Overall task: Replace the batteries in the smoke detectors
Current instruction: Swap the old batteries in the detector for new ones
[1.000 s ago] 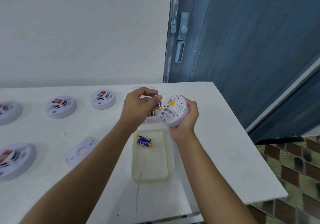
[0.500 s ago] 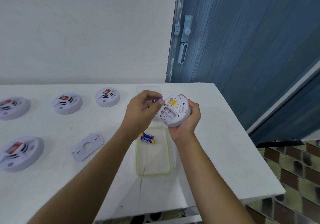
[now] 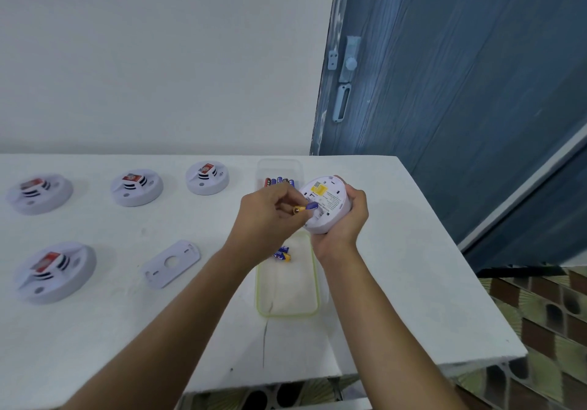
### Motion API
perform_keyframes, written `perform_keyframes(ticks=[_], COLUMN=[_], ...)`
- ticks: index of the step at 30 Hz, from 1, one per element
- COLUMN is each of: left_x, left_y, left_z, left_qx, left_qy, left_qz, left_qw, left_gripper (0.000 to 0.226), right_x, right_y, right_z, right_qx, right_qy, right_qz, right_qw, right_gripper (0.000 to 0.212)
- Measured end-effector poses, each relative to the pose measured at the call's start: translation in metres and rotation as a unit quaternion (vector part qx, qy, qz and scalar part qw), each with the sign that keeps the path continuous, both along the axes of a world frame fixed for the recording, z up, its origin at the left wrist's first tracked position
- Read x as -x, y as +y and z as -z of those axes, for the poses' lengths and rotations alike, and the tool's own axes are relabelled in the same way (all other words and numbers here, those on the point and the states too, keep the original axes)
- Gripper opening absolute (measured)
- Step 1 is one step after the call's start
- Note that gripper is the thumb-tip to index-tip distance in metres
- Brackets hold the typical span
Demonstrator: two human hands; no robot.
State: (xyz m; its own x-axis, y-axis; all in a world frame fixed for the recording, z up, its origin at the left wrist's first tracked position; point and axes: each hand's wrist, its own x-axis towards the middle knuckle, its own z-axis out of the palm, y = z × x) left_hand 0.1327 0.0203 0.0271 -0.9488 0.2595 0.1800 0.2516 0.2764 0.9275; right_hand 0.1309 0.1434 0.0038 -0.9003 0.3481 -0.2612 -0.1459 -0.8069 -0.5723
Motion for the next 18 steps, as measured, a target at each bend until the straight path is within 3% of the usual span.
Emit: perform_keyframes(ticks=[4, 8, 18], left_x=[-0.003, -0.002, 0.013], left_y=[0.003, 0.004, -0.004], left_z=[0.004, 0.006, 0.006], left_qx=[0.030, 0.048, -0.047], left_qy=[0.064, 0.069, -0.120], left_qz=[-0.015, 0.015, 0.027], left_qw=[0.997, 0.996, 0.991], left_gripper=[0.013, 0.015, 0.015], right_x=[0.000, 0.000, 0.000], right_y=[-0.004, -0.008, -0.009], right_z=[-0.001, -0.002, 0.004], right_qx=[0.000, 0.000, -0.049], right_qy=[0.003, 0.013, -0.009], right_qz=[0.004, -0.018, -0.070], right_qw=[1.000, 1.000, 0.996], right_gripper=[0.026, 0.025, 0.025])
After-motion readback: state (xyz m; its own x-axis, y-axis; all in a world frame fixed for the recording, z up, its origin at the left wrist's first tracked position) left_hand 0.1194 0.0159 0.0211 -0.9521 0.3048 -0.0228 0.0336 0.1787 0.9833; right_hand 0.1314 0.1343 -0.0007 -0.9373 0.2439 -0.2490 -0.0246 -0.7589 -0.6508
